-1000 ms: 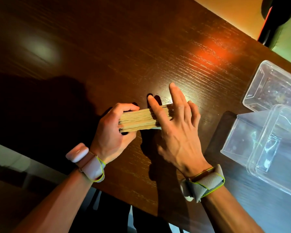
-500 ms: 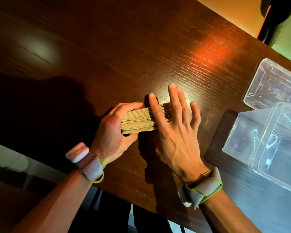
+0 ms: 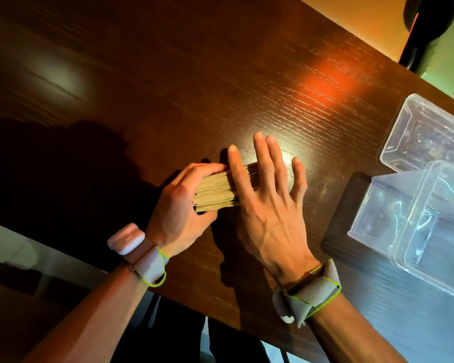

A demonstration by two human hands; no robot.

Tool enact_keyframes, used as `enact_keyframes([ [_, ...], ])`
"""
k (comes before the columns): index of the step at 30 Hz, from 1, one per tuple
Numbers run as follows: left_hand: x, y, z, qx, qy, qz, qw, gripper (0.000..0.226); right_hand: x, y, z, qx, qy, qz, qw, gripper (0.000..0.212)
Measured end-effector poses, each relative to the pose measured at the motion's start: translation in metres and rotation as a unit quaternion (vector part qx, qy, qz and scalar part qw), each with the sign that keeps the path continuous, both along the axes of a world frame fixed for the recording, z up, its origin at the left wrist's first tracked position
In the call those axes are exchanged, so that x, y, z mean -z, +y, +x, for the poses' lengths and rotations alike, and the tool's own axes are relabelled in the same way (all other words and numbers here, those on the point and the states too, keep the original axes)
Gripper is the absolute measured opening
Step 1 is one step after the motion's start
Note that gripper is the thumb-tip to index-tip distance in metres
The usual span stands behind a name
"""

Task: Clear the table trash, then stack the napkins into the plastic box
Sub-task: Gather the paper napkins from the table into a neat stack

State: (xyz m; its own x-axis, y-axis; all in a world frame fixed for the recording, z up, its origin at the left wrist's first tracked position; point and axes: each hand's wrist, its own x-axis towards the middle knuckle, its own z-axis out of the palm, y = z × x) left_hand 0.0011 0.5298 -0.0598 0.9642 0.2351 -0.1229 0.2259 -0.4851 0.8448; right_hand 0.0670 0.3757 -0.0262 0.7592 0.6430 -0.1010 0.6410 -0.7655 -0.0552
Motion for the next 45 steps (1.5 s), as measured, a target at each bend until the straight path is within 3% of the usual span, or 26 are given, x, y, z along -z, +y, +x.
enact_keyframes([
  [5, 0.0, 0.003, -0.001, 0.007, -0.003, -0.012, 1.0, 0.065, -0.004, 0.0, -0.001, -0.004, 0.022, 0.01, 1.0, 0.09],
  [9, 0.002, 0.008, -0.003, -0.007, 0.001, -0.046, 0.999, 0.063, -0.004, -0.013, 0.011, 0.06, 0.117, 0.127, 0.983, 0.118],
  [12, 0.002, 0.009, -0.005, -0.023, 0.014, -0.114, 0.993, 0.063, -0.002, -0.025, 0.023, 0.147, 0.248, 0.227, 0.93, 0.12],
  [15, 0.004, 0.008, -0.005, -0.026, 0.011, -0.164, 0.986, 0.063, 0.006, -0.027, 0.026, 0.198, 0.392, 0.288, 0.851, 0.124],
  [17, 0.005, 0.008, -0.005, -0.024, 0.012, -0.179, 0.983, 0.06, 0.012, -0.025, 0.025, 0.206, 0.434, 0.306, 0.822, 0.12],
  [21, 0.004, 0.01, -0.003, -0.015, 0.005, -0.175, 0.985, 0.061, 0.014, -0.023, 0.025, 0.229, 0.451, 0.359, 0.784, 0.108],
  [27, 0.009, 0.015, -0.002, 0.014, 0.017, -0.139, 0.99, 0.059, 0.012, -0.024, 0.029, 0.196, 0.41, 0.327, 0.829, 0.064],
  [33, 0.0, 0.016, 0.002, 0.016, 0.038, -0.148, 0.988, 0.045, 0.008, -0.023, 0.027, 0.201, 0.424, 0.328, 0.819, 0.047],
  [36, -0.014, 0.016, 0.006, 0.013, 0.041, -0.145, 0.989, 0.04, -0.004, -0.032, 0.027, 0.224, 0.446, 0.369, 0.784, 0.033],
  [40, -0.041, 0.008, 0.01, 0.016, 0.034, -0.222, 0.974, 0.036, -0.031, -0.049, 0.026, 0.244, 0.491, 0.449, 0.705, 0.033],
  [45, -0.084, -0.024, 0.021, 0.015, -0.025, -0.285, 0.958, 0.074, -0.065, -0.079, 0.03, 0.257, 0.509, 0.529, 0.628, 0.036],
])
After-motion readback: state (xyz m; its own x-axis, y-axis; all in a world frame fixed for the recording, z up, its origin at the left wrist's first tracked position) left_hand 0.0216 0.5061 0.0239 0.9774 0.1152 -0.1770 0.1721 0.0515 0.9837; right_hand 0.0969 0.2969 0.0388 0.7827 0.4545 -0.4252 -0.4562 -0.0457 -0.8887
